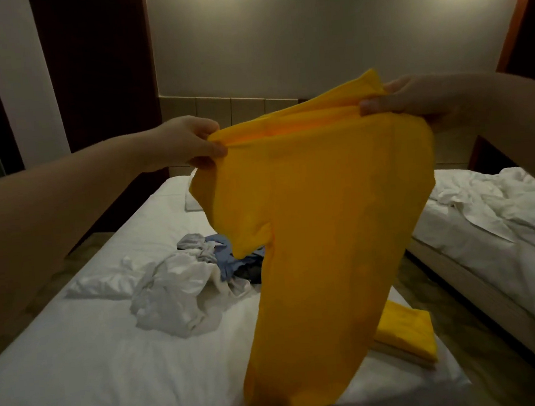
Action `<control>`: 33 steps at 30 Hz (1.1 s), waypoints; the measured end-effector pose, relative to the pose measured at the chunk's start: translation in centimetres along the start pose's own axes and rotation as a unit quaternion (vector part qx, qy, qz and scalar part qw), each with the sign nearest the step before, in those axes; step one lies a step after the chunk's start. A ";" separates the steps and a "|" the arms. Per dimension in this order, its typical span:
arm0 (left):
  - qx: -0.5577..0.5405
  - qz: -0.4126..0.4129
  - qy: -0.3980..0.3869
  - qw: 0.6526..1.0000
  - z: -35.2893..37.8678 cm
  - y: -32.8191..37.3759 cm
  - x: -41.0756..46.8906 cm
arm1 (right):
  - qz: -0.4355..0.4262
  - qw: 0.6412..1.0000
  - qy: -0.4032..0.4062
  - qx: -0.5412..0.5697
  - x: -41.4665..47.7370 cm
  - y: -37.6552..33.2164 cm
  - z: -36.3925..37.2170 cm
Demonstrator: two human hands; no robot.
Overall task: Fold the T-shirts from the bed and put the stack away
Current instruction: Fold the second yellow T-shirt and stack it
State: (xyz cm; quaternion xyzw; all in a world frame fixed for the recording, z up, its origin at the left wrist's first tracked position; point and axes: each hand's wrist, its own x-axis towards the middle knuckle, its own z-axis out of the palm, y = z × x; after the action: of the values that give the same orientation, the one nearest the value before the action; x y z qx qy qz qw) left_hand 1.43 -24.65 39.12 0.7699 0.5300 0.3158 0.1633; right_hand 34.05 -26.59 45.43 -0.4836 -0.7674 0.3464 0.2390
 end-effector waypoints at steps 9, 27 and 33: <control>0.052 -0.016 0.030 0.998 0.1 0.1 0.4 | 0.047 0.998 0.003 -0.052 -1.0 0.6 -0.9; -0.178 -0.041 -0.137 0.974 -3.1 0.1 0.9 | -0.029 0.997 0.017 0.063 -0.5 0.1 -2.3; -0.059 -0.107 -0.059 0.991 0.2 -2.7 5.6 | -0.024 0.993 0.105 0.041 5.3 3.4 -2.1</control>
State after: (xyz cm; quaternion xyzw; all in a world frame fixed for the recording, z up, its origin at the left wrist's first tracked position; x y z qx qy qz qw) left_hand 0.96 -18.47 39.14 0.7149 0.5791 0.2813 0.2728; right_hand 35.23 -20.12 44.35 -0.4882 -0.7348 0.3190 0.3464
